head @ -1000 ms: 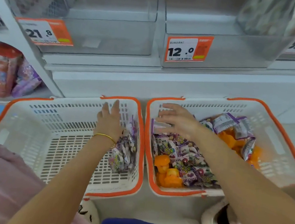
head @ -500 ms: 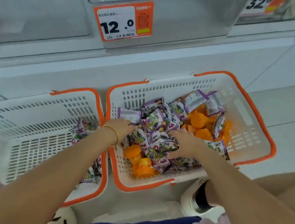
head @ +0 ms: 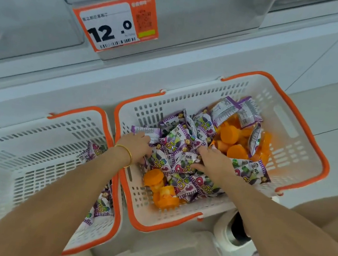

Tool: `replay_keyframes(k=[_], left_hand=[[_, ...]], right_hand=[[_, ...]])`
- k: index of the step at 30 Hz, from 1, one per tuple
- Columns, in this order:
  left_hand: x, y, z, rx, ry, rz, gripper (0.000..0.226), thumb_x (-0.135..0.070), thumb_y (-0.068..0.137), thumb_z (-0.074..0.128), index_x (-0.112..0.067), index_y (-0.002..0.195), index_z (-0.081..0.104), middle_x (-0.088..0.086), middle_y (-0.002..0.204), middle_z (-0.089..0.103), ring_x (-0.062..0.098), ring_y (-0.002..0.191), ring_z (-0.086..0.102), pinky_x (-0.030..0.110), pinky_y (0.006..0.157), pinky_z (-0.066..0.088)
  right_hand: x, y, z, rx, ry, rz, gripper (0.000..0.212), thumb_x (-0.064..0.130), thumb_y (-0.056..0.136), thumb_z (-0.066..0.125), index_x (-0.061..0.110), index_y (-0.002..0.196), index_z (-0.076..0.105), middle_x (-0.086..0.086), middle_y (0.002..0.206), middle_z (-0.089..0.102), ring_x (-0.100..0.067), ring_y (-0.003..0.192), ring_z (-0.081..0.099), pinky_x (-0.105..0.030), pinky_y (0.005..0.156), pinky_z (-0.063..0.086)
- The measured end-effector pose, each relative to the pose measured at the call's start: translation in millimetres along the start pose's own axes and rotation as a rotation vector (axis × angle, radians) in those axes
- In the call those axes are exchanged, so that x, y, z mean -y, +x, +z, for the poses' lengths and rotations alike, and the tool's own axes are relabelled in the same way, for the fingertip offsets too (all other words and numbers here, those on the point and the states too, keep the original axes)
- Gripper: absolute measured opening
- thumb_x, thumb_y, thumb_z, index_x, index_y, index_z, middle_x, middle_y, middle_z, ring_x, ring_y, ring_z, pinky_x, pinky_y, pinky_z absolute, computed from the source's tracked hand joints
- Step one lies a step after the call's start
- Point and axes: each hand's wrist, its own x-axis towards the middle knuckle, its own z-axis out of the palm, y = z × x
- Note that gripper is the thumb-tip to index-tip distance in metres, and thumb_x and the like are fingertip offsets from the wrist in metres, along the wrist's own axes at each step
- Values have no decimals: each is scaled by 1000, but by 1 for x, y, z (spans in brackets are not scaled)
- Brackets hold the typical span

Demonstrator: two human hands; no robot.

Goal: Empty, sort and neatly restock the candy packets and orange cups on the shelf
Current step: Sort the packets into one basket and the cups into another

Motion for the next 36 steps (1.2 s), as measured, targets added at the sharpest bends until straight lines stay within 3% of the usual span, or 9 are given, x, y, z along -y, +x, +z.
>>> replay_keyframes(k=[3,6,10,13,20,24,28,32,36], left_hand=[[0,6,3,-114,-49,-18,21,-26,92,54,-23,112,62,5,127,43,27,122,37,35,92,38],[4,16,4,-169,-132,3,22,-8,88,55,-21,106,59,4,142,36,27,129,33,37,98,35],[16,25,7,-3,-447,-21,77,-16,81,69,-26,143,25,3,151,28,24,133,35,41,104,39],[17,21,0,213,-400,66,113,-27,72,80,-29,149,-3,4,155,22,27,133,37,41,104,39],[18,26,-1,314,-190,138,101,-29,69,81,-24,147,16,7,142,36,30,123,46,43,96,45],[14,27,6,225,-61,131,75,-20,82,69,-21,144,28,7,135,41,29,116,50,42,88,50],[8,27,7,198,-31,70,55,-17,87,64,-15,136,40,8,128,50,29,114,51,38,85,50],[4,28,3,166,-15,47,33,-7,89,57,-11,120,50,11,108,60,29,98,57,35,69,45],[3,27,0,111,15,73,28,2,88,48,-8,113,50,9,82,53,28,75,53,33,61,40]], right_hand=[[-3,6,0,2,11,21,37,51,92,47,17,99,36,10,67,38,-10,58,40,-24,48,32],[-10,15,-4,-41,58,59,39,53,92,47,16,93,34,6,62,41,-11,51,40,-25,42,26],[-9,29,-16,-169,142,22,40,52,90,50,13,93,40,4,62,44,-15,53,45,-29,46,34],[-1,44,-27,-261,172,-35,48,50,88,54,6,107,52,-7,88,56,-26,71,56,-36,55,45],[-3,80,-25,-164,253,142,62,56,89,51,16,136,41,-11,144,33,-31,99,59,-41,75,53],[-7,87,-4,-52,456,135,76,56,86,56,28,148,21,-10,149,37,-31,123,49,-46,92,49],[-5,92,-1,5,590,197,102,58,76,67,24,151,8,-9,155,28,-29,135,39,-48,104,41],[-1,95,-3,96,485,197,116,64,68,71,17,152,7,-8,157,23,-27,139,33,-46,108,38],[5,94,-7,122,403,201,105,60,73,70,9,149,18,-13,152,28,-30,135,37,-42,103,39]])
